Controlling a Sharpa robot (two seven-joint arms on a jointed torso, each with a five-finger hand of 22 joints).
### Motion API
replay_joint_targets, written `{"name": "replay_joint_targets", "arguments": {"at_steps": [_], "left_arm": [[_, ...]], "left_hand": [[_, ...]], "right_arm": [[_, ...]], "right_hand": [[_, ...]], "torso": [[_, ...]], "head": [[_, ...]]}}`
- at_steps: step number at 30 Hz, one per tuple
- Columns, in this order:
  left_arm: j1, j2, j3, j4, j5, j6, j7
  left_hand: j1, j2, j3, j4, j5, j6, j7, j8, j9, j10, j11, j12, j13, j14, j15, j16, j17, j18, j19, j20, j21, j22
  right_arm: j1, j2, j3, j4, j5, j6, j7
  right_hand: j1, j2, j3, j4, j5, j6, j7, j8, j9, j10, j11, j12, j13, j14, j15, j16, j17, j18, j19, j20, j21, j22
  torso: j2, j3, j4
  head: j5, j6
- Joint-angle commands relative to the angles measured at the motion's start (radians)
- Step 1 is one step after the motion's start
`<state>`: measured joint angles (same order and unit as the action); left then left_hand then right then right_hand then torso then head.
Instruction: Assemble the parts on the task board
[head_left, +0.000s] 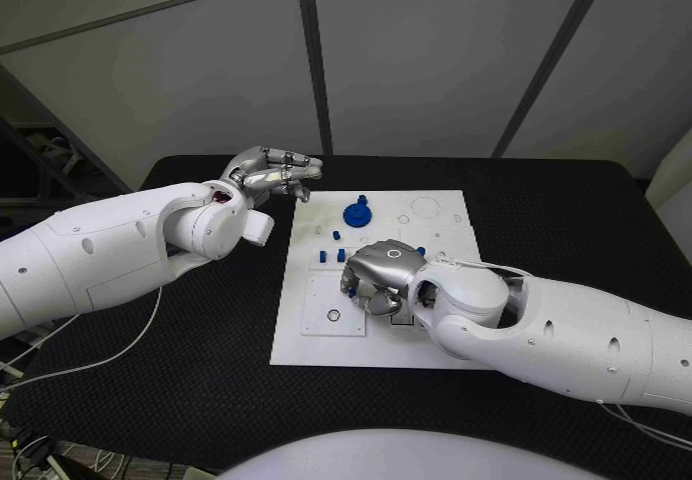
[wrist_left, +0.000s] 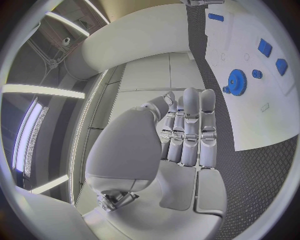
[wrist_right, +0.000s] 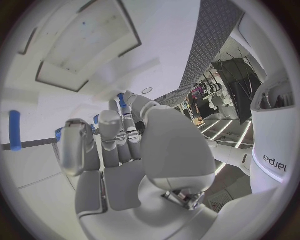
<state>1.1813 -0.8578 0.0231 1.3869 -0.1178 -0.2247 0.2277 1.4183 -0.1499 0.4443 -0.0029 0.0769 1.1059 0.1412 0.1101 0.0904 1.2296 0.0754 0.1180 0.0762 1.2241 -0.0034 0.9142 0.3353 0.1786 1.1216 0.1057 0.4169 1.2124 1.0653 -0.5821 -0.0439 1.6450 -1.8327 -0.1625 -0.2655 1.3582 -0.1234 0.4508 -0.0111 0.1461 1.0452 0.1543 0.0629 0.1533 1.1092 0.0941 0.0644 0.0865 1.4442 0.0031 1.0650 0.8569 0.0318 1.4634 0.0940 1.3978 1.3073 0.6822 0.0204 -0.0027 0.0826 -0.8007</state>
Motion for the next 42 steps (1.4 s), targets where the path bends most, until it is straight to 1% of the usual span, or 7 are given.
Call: {"name": "replay_joint_targets", "arguments": {"at_steps": [1,16,19,23,26,32,42], "left_arm": [[0.002,0.000,0.001,0.001,0.004,0.016,-0.001],[0.002,-0.006,0.001,0.000,0.004,0.029,-0.011],[0.002,-0.009,0.001,-0.001,0.004,0.030,-0.012],[0.002,-0.011,0.001,-0.001,0.004,0.032,-0.012],[0.002,-0.012,0.001,-0.001,0.004,0.037,-0.009],[0.002,-0.011,0.001,-0.003,0.004,0.042,-0.005],[0.002,-0.007,0.001,-0.006,0.004,0.047,-0.005]], "left_hand": [[-0.006,0.000,0.001,-0.002,-0.006,-0.004,0.006,-0.005,0.001,-0.004,0.005,-0.003,0.001,-0.005,0.004,-0.005,-0.002,0.002,-0.004,0.000,-0.007,-0.001],[-0.009,0.000,0.000,-0.001,-0.008,-0.006,0.007,-0.007,0.001,-0.006,0.005,-0.005,0.001,-0.004,0.004,-0.007,-0.002,0.002,-0.004,0.000,-0.009,-0.003],[-0.010,0.000,0.000,-0.001,-0.009,-0.006,0.007,-0.008,0.001,-0.006,0.005,-0.005,0.001,-0.004,0.004,-0.007,-0.002,0.002,-0.003,0.000,-0.009,-0.003],[-0.010,0.000,-0.001,-0.001,-0.009,-0.006,0.007,-0.008,0.001,-0.006,0.005,-0.005,0.001,-0.004,0.004,-0.007,-0.002,0.002,-0.003,0.001,-0.009,-0.003],[-0.010,-0.001,-0.001,-0.001,-0.010,-0.007,0.007,-0.008,0.001,-0.006,0.005,-0.005,0.001,-0.004,0.005,-0.007,-0.002,0.002,-0.003,0.001,-0.009,-0.003],[-0.012,-0.001,-0.002,-0.003,-0.012,-0.005,0.007,-0.009,0.003,-0.006,0.006,-0.006,0.003,-0.017,0.007,-0.022,-0.007,0.002,-0.008,0.003,-0.018,-0.009],[-0.012,-0.001,-0.002,-0.004,-0.012,-0.005,0.007,-0.010,0.003,-0.006,0.007,-0.007,0.003,-0.020,0.007,-0.025,-0.009,0.002,-0.010,0.003,-0.021,-0.011]], "right_arm": [[0.000,-0.003,0.000,0.001,-0.018,-0.059,-0.010],[0.000,-0.123,0.001,0.106,-0.019,-0.227,-0.007],[0.001,-0.164,0.018,0.134,-0.001,-0.239,-0.012],[0.005,-0.214,0.066,0.145,0.027,-0.209,-0.039],[0.016,-0.244,0.089,0.130,0.041,-0.167,-0.059],[0.030,-0.268,0.105,0.084,0.057,-0.099,-0.062],[0.033,-0.245,0.109,0.040,0.077,-0.020,-0.061]], "right_hand": [[0.003,-0.029,-0.006,-0.012,-0.011,-0.031,0.010,-0.001,-0.016,-0.054,0.014,-0.004,-0.016,-0.015,0.007,-0.039,-0.052,0.026,-0.011,0.015,-0.054,0.079],[0.001,-0.038,-0.021,-0.021,-0.011,-0.018,0.004,0.005,-0.026,-0.049,0.011,0.003,-0.018,-0.013,0.005,-0.055,-0.081,0.030,-0.013,0.020,-0.069,0.068],[-0.002,-0.039,-0.026,-0.019,-0.011,-0.013,0.001,0.006,-0.028,-0.043,0.008,0.004,-0.017,-0.013,0.004,-0.058,-0.086,0.030,-0.013,0.019,-0.071,0.066],[-0.006,-0.043,-0.032,-0.017,-0.013,-0.010,-0.006,0.005,-0.031,-0.037,0.006,0.004,-0.017,-0.012,0.003,-0.060,-0.091,0.030,-0.012,0.018,-0.072,0.066],[-0.008,-0.049,-0.039,-0.016,-0.016,-0.011,-0.009,0.003,-0.033,-0.037,0.004,0.003,-0.018,-0.011,0.002,-0.059,-0.092,0.029,-0.010,0.017,-0.071,0.067],[-0.009,-0.062,-0.072,-0.007,-0.025,-0.015,-0.024,0.001,-0.042,-0.047,0.005,-0.001,-0.019,-0.007,0.002,-0.058,-0.098,0.030,-0.010,0.016,-0.077,0.064],[0.001,-0.057,-0.090,0.000,-0.028,-0.018,-0.034,0.001,-0.048,-0.053,0.006,-0.001,-0.019,-0.004,0.002,-0.050,-0.093,0.029,-0.008,0.016,-0.078,0.064]], "torso": [[0.000,0.0008,-0.0004],[0.000,0.0012,-0.0024],[0.000,0.0008,-0.0028],[-0.001,0.0002,-0.0043],[-0.002,-0.0013,-0.0046],[-0.001,-0.0012,-0.0029],[0.000,-0.0018,-0.0026]], "head": [[0.000,0.004],[-0.001,0.013],[-0.007,0.018],[-0.025,0.028],[-0.037,0.035],[-0.046,0.043],[-0.046,0.043]]}}
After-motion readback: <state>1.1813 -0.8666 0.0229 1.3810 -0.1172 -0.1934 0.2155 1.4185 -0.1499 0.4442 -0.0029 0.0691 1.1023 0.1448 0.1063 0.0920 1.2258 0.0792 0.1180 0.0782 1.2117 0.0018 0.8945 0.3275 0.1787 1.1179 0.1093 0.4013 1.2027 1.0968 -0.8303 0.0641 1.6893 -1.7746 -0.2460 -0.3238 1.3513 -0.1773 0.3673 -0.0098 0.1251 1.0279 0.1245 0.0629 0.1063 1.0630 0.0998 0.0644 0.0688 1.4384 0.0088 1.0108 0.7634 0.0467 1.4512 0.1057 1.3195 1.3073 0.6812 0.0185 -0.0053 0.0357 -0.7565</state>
